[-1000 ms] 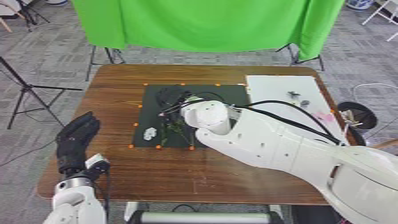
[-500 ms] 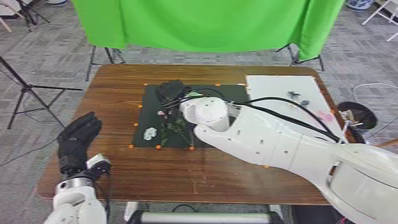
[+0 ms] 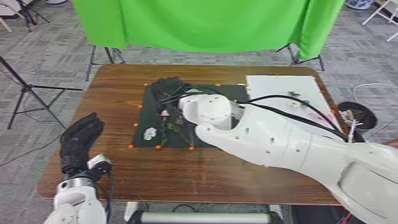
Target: Arrange flowers
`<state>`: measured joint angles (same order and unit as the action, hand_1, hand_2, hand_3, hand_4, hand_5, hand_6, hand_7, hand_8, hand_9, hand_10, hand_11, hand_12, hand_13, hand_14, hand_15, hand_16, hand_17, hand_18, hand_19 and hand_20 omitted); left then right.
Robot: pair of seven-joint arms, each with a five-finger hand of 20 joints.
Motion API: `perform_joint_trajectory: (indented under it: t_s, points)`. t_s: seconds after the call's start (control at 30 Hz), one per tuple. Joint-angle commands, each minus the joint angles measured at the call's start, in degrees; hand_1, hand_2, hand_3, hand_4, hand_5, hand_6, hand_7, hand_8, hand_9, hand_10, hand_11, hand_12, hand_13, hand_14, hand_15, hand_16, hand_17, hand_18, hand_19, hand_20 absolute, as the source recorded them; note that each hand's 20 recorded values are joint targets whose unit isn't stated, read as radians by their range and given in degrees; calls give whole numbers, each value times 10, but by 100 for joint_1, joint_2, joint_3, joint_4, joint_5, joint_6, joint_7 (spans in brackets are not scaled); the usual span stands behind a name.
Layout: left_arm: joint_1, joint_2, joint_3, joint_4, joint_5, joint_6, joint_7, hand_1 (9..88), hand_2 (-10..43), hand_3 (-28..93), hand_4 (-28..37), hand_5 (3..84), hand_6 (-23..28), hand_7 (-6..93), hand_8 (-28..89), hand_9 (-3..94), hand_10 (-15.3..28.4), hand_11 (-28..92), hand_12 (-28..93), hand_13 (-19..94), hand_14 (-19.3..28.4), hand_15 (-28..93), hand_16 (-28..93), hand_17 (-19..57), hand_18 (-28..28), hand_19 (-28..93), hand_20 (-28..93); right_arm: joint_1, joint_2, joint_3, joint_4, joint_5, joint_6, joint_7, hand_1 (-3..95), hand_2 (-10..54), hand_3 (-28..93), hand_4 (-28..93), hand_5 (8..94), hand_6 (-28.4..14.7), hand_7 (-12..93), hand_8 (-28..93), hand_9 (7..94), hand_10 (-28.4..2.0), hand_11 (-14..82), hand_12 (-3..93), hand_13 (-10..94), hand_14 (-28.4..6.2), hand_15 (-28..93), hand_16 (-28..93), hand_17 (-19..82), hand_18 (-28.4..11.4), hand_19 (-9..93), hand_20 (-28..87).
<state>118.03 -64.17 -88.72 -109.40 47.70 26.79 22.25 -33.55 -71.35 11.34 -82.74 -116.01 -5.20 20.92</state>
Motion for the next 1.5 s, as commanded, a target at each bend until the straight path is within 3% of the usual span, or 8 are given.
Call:
perform_joint_trajectory:
  t_s: [0.03,0.3,0.6,0.77,0.83,1.17,1.2,1.5]
  points:
    - [142,6,-90,-66,65,-67,-99,505,125,683,-160,517,29,202,-36,466,134,251,87,442,134,220,-46,259,119,72,328,594,1492,657,-1266,181,-160,74,348,-84,704,-163,574,17,183,-110,686,-129,128,170,858,-47,591,320,583,-149,932,521]
    - [259,-26,-161,-124,50,-15,-30,503,125,684,-161,517,29,202,-37,467,134,251,87,443,135,221,-46,258,119,72,328,-67,3262,1847,-2218,8,-397,599,289,-95,682,-145,535,-3,134,-85,622,-152,92,175,815,-63,596,317,551,-156,932,510]
    - [320,-123,-233,-111,70,-57,-58,496,124,685,-163,518,26,205,-34,469,133,252,87,443,137,224,-47,254,121,77,327,-1709,4072,3320,-1950,438,-1112,1284,152,-95,593,-191,360,-36,35,-40,387,-218,30,114,771,-103,585,278,506,-183,908,446]
    - [317,-150,-183,-107,101,-76,-64,490,124,685,-165,520,26,206,-31,484,135,259,91,444,141,231,-44,249,121,80,322,-2566,4171,4015,-1730,597,-1306,1603,163,-95,431,-268,293,-44,-2,-36,346,-237,17,64,800,-107,564,261,525,-194,908,395]
    - [354,-168,-208,-130,87,-79,-65,488,124,685,-166,522,27,205,-28,487,135,259,91,445,142,232,-45,247,121,82,320,-2803,4211,4099,-1692,505,-1286,1723,180,-95,385,-262,290,-45,-6,-34,350,-243,20,61,807,-107,560,261,533,-193,909,389]
    - [343,-184,-222,-127,111,-109,-103,482,122,690,-169,523,27,202,-28,492,136,260,94,448,144,235,-46,241,121,91,306,-3787,4329,4614,-1542,185,-1018,1957,160,-95,601,-224,390,-28,51,-49,474,-204,53,73,844,-84,555,264,563,-180,931,360]
    - [381,-112,-13,-232,96,92,7,481,122,690,-169,523,26,202,-28,493,135,259,94,448,144,235,-46,241,121,91,305,-3882,4335,4696,-1545,199,-1050,1980,164,-95,603,-221,395,-26,56,-51,487,-202,56,75,845,-84,555,264,564,-179,931,359]
    - [426,-105,-29,-264,68,121,-29,477,122,689,-169,524,26,201,-26,493,136,259,95,448,144,236,-47,239,120,96,299,-4613,4353,5052,-1684,212,-978,2059,211,-95,622,-203,457,-19,89,-63,566,-177,77,101,853,-78,559,266,566,-176,932,365]
